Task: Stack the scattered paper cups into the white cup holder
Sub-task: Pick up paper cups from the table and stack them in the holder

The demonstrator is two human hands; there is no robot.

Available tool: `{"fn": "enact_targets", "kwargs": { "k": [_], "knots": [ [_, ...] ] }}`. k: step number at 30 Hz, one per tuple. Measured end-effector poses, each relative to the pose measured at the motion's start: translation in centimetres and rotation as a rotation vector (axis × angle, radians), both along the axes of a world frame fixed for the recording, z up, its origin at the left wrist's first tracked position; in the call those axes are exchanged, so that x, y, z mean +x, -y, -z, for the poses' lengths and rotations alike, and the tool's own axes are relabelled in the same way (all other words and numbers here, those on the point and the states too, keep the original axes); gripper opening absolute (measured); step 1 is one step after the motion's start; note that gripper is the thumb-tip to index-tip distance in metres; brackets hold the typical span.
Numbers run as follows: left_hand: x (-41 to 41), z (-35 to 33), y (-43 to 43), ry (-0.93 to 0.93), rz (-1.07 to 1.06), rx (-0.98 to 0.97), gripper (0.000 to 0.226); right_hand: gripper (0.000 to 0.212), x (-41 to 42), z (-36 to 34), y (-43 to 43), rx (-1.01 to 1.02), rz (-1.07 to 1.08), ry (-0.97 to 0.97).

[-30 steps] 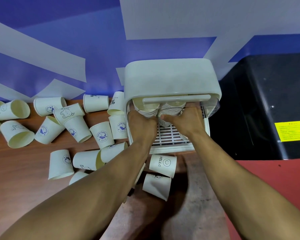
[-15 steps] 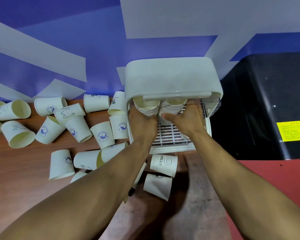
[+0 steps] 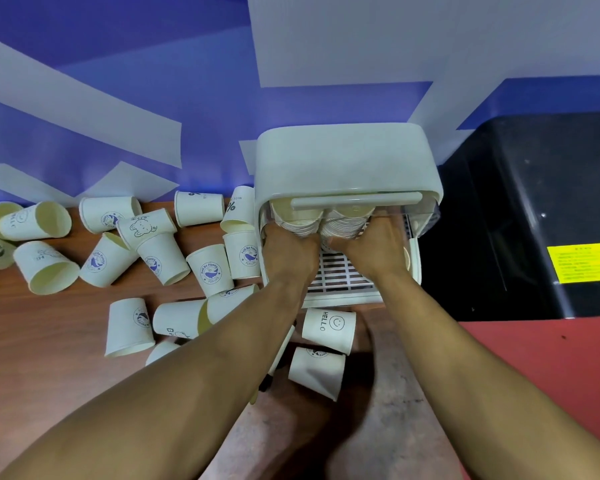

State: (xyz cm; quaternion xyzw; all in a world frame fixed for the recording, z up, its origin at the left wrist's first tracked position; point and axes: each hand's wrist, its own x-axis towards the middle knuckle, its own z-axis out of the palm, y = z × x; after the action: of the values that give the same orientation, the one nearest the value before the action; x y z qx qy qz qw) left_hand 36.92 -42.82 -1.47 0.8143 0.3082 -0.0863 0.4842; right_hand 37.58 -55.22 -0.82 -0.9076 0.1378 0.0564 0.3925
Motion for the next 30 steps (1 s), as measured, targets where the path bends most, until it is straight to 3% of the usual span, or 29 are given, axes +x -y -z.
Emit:
{"fn": "enact_targets", "kwargs": {
  "k": [2, 7, 14, 18, 21, 25, 30],
  "knots": [
    [-0.3, 0.0, 0.0, -0.020, -0.025, -0.039, 0.054, 0.068, -0.4, -0.2, -0.2, -0.027, 0.001, 0.023],
    [-1.6, -0.4, -0.1, -0.049, -0.034, -0.140, 0.036, 0.076, -1.6, -1.2, -0.3, -0.022, 0.060, 0.050],
    [-5.5, -2.1, -1.3, -0.064, 0.035, -0.153, 0.054, 0.060, -5.8, -2.3, -1.0, -0.027, 0.101, -0.015],
    [-8.6, -3.2, -3.5, -0.017, 0.061, -0.221, 0.035, 0.056, -8.4, -3.1, -3.3, -0.009, 0.049, -0.012],
    [-11.1, -3.8, -5.7, -0.025, 0.059, -0.228, 0.051, 0.050, -10.3, -3.8, -5.7, 0.022, 0.001, 0.010],
    [-14.0, -4.0, -9.6, -0.002, 0.010, -0.252, 0.051, 0.039, -12.5, -4.4, -10.2, 0.105, -0.090, 0.029],
    [-17.1, -4.0, -16.0, 0.055, -0.067, -0.153, 0.030, 0.035, -13.8, -4.9, -16.6, 0.096, -0.252, 0.007]
  ]
}}
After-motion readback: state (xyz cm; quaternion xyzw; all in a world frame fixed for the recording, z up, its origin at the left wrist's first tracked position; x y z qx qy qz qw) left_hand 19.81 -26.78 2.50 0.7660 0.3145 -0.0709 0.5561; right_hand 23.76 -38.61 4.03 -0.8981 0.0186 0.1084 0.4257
